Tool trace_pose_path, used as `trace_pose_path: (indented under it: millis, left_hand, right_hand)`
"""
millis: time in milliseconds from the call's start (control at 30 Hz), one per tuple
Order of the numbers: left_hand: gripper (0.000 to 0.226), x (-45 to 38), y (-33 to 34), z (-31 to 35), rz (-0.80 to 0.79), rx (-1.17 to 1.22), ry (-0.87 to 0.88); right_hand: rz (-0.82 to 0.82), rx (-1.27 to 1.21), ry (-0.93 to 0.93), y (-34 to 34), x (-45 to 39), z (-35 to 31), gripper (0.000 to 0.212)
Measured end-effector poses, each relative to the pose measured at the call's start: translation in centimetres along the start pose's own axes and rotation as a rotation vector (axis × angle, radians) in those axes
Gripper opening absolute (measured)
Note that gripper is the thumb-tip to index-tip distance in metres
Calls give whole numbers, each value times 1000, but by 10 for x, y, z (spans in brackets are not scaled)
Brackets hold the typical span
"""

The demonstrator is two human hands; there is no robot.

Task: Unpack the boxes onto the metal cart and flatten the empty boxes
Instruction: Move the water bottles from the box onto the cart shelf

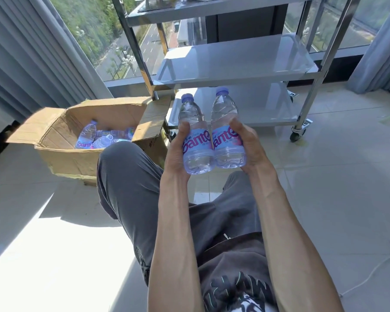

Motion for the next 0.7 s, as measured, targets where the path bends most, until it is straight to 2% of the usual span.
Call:
trace_pose_path:
  millis: [67,167,267,333,433,500,633,700]
  left_hand:
    - [42,5,1,2,41,-2,-7]
    - [36,8,2,2,86,-3,-23]
    - [44,5,-3,-5,128,-41,-42]
    - [63,0,-8,-9,142,-80,-56]
    - [80,-15,-13,-6,104,-95,-36]
    - [78,-24,-14,1,153,-84,-17]
    - [67,-51,-15,23,165,-30,6]
    - [61,-73,-18,42,192,-43,38]
  right_hand:
    - [-1,0,-4,-1,0,3,85]
    - [-6,-76,28,3,2,8,88]
    - [-11,-101,65,1,5,12,75]
    - [-13,-144,75,-4,6,16,63]
    - [31,-200,77,-13,3,21,67]
    - [98,-189,76,-20,-6,21,71]
    - [205,-150,118,-34,-33,20,43]
    - [215,-140,148,-35,-52,23,42]
Point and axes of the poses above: each hand's wrist, its own x-axis away from the middle knuckle, its own y-axis out of the palm, z = x × y, the point moved 5 cm from there along -x, towards the middle knuckle, and after that the axes turned 15 degrees about -y, right-handed, at the moved point
